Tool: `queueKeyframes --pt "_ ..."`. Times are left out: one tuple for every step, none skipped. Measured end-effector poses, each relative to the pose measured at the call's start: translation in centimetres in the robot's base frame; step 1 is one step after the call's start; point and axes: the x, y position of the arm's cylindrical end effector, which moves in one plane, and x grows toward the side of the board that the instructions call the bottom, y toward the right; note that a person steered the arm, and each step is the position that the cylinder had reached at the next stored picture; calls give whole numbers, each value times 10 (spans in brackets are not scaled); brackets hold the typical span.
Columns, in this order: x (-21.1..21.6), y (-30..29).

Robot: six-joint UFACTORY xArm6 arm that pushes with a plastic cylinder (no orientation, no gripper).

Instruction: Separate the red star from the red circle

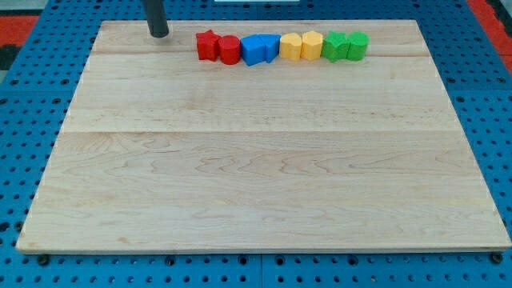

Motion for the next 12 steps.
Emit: queueKeyframes --pt "-10 47" --pt "-10 48" --pt "-9 84" --pt "-9 107" --pt "-9 107" --pt "11 102" --pt "42 86" --pt "42 86" --pt "54 62" --pt "62 34" --pt "62 34" --pt "64 30"
